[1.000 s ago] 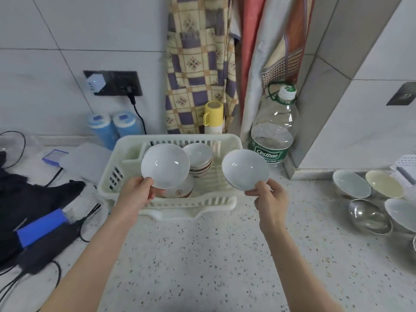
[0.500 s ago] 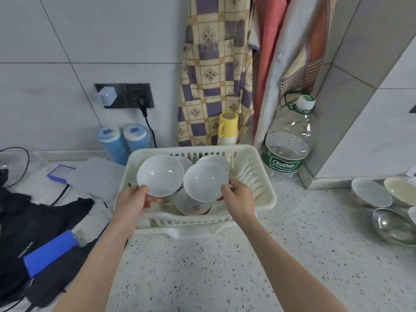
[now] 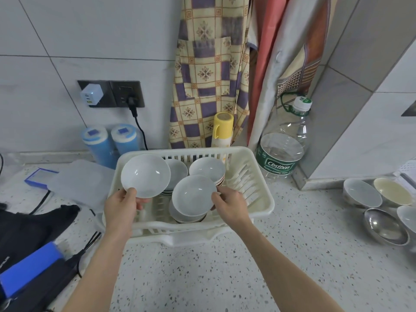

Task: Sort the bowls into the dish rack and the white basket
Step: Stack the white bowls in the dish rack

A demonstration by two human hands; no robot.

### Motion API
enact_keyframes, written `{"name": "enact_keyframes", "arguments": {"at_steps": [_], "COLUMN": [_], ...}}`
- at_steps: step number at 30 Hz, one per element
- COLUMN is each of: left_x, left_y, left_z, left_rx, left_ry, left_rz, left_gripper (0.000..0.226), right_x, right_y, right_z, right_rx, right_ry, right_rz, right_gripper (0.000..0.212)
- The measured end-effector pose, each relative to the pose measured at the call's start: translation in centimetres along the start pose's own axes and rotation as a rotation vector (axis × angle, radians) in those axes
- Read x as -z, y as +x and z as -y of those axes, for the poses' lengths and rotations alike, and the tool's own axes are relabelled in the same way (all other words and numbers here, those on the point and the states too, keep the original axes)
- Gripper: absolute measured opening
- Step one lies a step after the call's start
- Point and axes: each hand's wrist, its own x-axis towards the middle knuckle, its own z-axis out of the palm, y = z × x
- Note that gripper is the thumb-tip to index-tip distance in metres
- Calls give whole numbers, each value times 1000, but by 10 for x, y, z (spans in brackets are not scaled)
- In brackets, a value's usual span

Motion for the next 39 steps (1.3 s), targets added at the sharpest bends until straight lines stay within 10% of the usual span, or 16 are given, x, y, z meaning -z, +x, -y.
{"name": "enact_keyframes", "arguments": {"at_steps": [39], "left_x": [0], "left_y": [-4], "left_z": [5], "left_rx": [-73], "left_ry": [100], "left_rz": [71], "left_gripper": [20], "right_x": [-13], "right_y": [21], "right_z": [-6], "right_rx": [-82], "right_ry": [-424], "right_rz": [293], "right_gripper": [28]}}
